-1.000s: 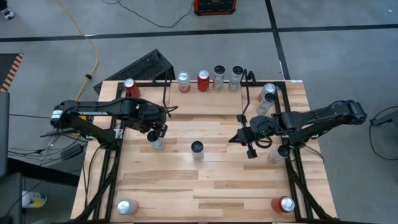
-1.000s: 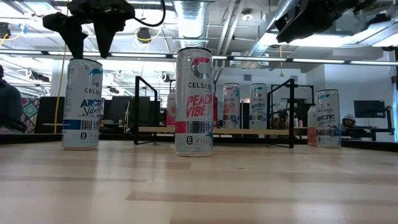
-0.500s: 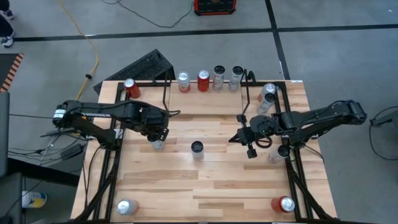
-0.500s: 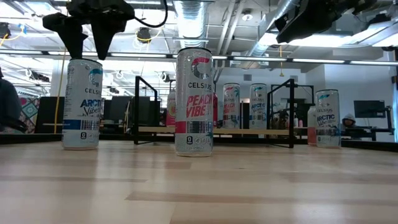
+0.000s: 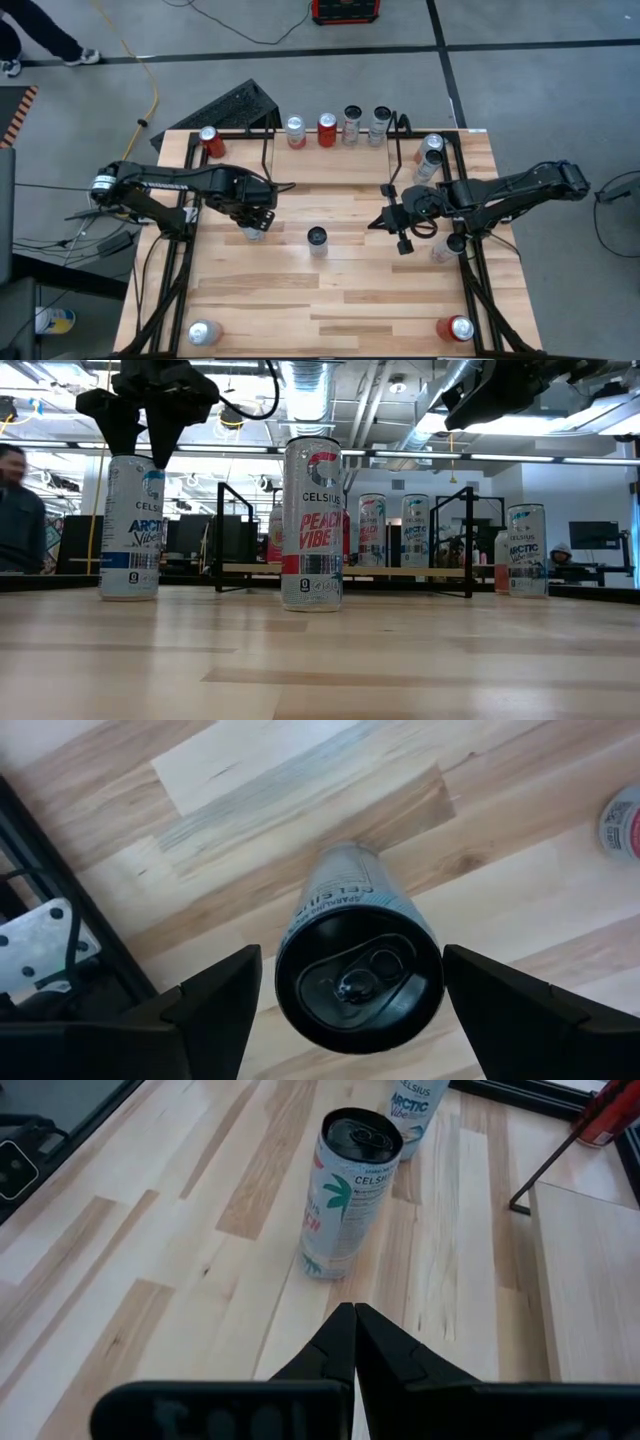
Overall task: Place canned beverage on shelf
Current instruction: Put the left white blue soda can on the shelf aligned with the other white blue soda can
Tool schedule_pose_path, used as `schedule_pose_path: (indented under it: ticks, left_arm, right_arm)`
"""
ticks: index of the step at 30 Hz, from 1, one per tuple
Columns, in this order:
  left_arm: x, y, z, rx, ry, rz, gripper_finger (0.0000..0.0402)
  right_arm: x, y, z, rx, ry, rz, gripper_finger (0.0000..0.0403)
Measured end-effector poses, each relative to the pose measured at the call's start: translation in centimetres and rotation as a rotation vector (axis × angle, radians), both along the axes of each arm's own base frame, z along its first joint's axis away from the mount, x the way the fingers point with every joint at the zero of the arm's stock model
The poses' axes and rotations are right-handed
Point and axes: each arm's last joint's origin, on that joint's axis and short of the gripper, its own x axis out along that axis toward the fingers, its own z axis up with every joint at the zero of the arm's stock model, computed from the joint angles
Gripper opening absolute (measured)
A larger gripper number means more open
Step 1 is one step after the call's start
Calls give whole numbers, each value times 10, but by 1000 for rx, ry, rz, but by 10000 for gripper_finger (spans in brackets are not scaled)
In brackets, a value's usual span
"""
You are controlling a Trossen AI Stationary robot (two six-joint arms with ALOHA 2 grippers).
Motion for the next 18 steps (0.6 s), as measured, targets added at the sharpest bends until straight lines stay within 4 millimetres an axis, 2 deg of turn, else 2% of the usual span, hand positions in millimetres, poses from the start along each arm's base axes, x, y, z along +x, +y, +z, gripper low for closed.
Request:
schedule_pose_path:
  ticks: [7,13,18]
  left_arm:
    - [0,-3,-3,-8,5,2,295]
    - [-2,-5,-27,-43,33,4,295]
    - [0,-5,-32,-30,10,-10,295]
  right_arm:
    - [0,0,0,-1,4,0,30]
    - [0,0,0,-18,1,12,30]
    - [0,0,0,-21,1,12,30]
